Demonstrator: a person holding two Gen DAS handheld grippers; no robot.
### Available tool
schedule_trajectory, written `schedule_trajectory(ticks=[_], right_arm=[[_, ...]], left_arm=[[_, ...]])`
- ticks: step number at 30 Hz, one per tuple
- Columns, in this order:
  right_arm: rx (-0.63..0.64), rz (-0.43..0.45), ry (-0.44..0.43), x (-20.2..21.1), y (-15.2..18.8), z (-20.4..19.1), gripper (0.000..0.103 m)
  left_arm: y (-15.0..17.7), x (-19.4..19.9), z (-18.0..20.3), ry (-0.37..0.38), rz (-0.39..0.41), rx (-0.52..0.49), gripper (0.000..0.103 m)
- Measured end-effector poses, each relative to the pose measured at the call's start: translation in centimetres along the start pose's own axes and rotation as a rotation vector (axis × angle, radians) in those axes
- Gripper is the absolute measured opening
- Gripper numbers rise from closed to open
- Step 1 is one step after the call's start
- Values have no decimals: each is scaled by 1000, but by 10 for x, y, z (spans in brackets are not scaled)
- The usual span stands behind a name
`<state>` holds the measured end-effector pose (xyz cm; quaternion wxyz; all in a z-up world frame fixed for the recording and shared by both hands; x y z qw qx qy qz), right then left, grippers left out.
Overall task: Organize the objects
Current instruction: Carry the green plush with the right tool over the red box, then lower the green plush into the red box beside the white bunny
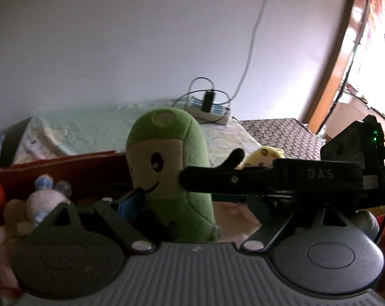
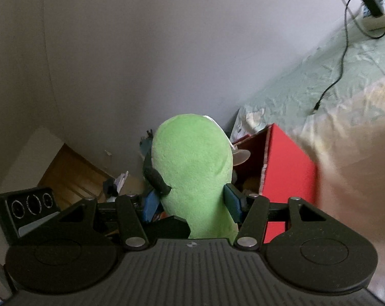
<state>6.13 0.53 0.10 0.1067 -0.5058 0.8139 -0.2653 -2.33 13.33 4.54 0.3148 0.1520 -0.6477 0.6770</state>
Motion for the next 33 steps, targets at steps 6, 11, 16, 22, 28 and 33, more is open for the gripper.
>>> schedule_trajectory(ticks=[6, 11, 16, 22, 28, 33], right_arm=[[4, -58, 41, -39, 8, 2, 58], [14, -113, 107, -66, 19, 4, 58], [131, -147, 215, -85, 25, -1, 60], [229, -193, 343, -109, 24, 5, 59], [206, -171, 371, -113, 18, 16, 52], [139, -133, 375, -107, 15, 18, 47]], left_arm=[[9, -9, -39, -18, -37, 54, 87], [22, -21, -70, -20, -83, 93, 87], [33, -32, -89, 23, -130, 134, 86], [38, -36, -93, 67, -146, 110, 85], [41, -41, -95, 80, -158, 87, 87], [42, -44, -102, 63, -167, 92, 90]])
Point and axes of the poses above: each gripper's, at about its wrist camera, not at the fingertips, and x roughly against the way its jaws point, z to its right, y to its underside, the point moved 4 cm from there along -x, roughly the way its jaws point, and after that the axes turned 9 degrees about -y, right-handed, at the moved point
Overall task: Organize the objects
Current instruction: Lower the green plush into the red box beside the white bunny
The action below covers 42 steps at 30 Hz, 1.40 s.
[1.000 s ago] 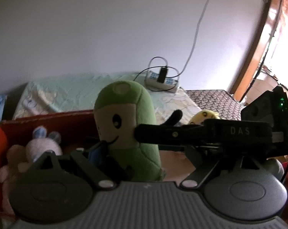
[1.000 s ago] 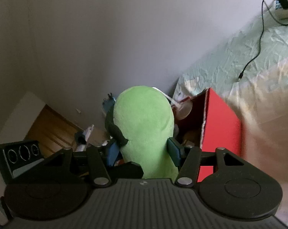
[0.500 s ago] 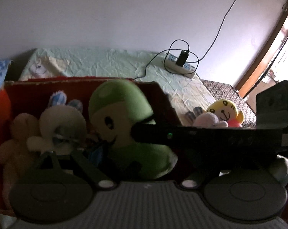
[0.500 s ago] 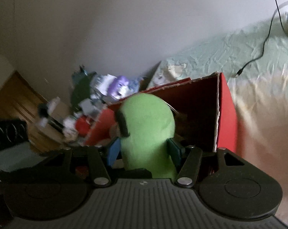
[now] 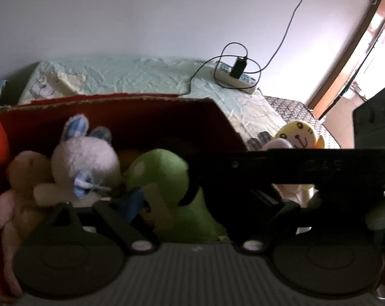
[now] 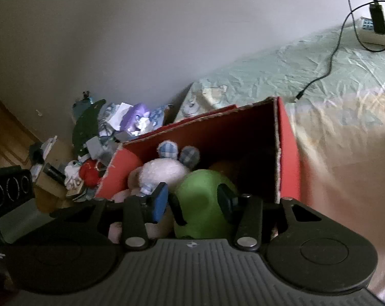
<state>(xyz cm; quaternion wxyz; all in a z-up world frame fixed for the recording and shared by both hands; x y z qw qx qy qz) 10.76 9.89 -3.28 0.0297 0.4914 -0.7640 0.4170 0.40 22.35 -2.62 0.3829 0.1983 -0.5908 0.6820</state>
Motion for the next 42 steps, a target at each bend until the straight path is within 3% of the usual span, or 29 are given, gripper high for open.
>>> schedule_trajectory(ticks=[10, 14, 18, 28, 31, 36, 42], right_arm=[[29, -16, 18, -1, -3, 0, 45], [53, -67, 10, -8, -5, -5, 45], [139, -151, 56, -24, -6, -17, 46], [288, -314, 233, -71, -2, -27, 65], [264, -317, 245, -76, -3, -21, 66], [220, -286, 221, -67, -6, -17, 57], [73, -165, 143, -51, -16, -14, 56]], left_arm=[[5, -12, -10, -176, -60, -86, 89], [4, -7, -12, -179, -54, -92, 89], [5, -3, -15, -143, -41, -74, 91], [9, 3, -18, -103, -14, -48, 92], [10, 3, -19, -104, -13, -47, 92], [10, 5, -21, -95, 0, -35, 92], [7, 10, -23, -79, 27, -13, 92]])
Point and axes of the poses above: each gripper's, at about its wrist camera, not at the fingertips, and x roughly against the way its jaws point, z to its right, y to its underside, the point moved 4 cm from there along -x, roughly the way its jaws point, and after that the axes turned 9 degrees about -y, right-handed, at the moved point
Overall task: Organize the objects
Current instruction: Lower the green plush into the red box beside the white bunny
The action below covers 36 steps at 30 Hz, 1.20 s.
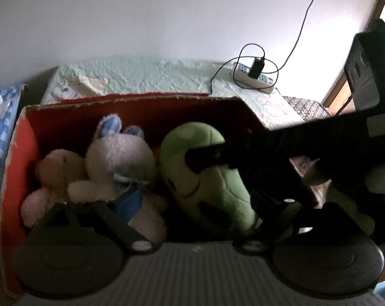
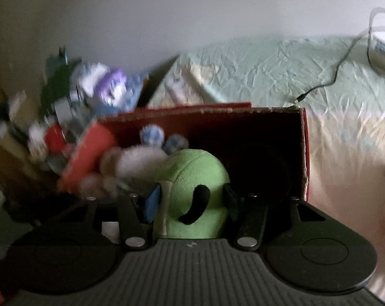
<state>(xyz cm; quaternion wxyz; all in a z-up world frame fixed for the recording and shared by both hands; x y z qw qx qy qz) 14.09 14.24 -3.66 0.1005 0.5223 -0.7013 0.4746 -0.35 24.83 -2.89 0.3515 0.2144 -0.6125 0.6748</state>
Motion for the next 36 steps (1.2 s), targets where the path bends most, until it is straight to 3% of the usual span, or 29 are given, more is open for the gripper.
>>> schedule_trajectory(ticks=[2, 7, 16, 23, 32, 36], right_arm=[[-88, -11, -51, -4, 0, 5, 57], [-192, -64, -64, -18, 7, 10, 61], [-124, -54, -67, -9, 8, 6, 61], [-119, -14, -46, -1, 6, 12, 44], [-99, -18, -53, -3, 13, 9, 44], [-69, 20, -41, 4, 12, 7, 44]], left_arm=[[-1, 0, -1, -1, 3, 6, 92], [-2, -5, 1, -19, -10, -3, 92], [-2, -15, 1, -51, -35, 5, 94], [-2, -18, 3, -71, -44, 5, 94], [-3, -21, 4, -88, -62, 16, 95], [-4, -23, 7, -104, -73, 9, 95]])
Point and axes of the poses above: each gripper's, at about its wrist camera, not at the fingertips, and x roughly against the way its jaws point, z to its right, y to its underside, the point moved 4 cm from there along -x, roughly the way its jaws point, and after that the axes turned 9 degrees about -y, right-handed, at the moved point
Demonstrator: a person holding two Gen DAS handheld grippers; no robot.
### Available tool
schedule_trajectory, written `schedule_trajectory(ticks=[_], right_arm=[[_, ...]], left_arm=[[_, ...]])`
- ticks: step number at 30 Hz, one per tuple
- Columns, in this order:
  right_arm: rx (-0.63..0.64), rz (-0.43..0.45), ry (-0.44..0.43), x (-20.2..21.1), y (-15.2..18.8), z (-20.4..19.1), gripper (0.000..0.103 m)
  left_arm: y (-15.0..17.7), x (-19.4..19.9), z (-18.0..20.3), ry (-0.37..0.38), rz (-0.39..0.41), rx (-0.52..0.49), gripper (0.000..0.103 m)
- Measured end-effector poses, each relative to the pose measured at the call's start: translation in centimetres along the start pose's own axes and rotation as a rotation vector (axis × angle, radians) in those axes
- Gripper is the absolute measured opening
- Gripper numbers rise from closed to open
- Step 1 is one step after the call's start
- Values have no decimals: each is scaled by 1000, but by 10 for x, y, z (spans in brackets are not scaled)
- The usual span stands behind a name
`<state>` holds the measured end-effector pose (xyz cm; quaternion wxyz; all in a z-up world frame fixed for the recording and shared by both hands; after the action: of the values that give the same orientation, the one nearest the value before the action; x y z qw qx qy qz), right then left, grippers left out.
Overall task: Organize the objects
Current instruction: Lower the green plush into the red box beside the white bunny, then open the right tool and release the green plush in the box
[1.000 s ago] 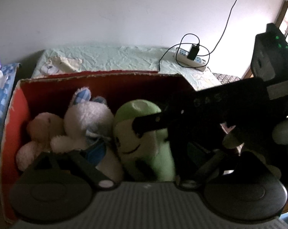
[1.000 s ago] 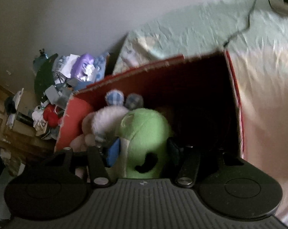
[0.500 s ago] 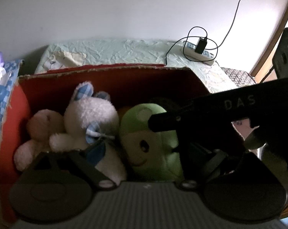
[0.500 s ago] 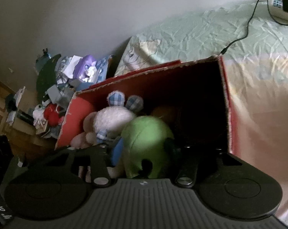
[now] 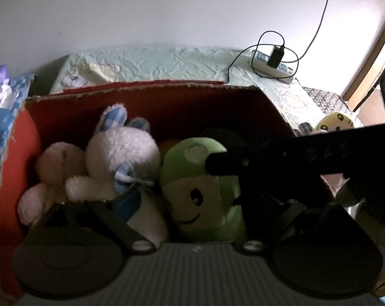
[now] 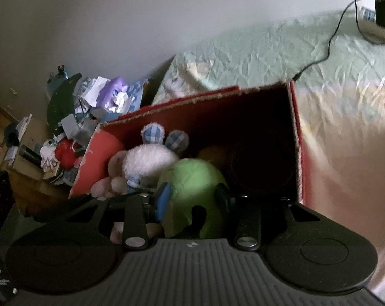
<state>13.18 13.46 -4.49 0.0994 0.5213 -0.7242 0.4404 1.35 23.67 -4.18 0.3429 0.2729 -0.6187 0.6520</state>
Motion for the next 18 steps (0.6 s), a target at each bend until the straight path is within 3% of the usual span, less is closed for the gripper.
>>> schedule_trajectory(ticks=[10, 13, 18], right_arm=[[69, 72, -27, 13, 9, -1, 42], [69, 89, -41, 15, 12, 0, 41], [65, 114, -48, 19, 14, 3, 32]], left_arm=[[0, -4, 5, -33, -27, -10, 95], [0, -4, 6, -26, -36, 0, 102], [-1, -5, 10, -49, -38, 8, 102]])
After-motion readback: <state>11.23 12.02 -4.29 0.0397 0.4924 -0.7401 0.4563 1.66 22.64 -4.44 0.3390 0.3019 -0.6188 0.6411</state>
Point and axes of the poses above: each gripper's, at about its wrist camera, not at the fingertips, and x roughly against the way its jaws point, z to its right, y to its underside, the point moved 4 cm from there along -x, roughly the way its jaws point, and after that the axes turned 9 degrees about -y, right-handed, at the moved point
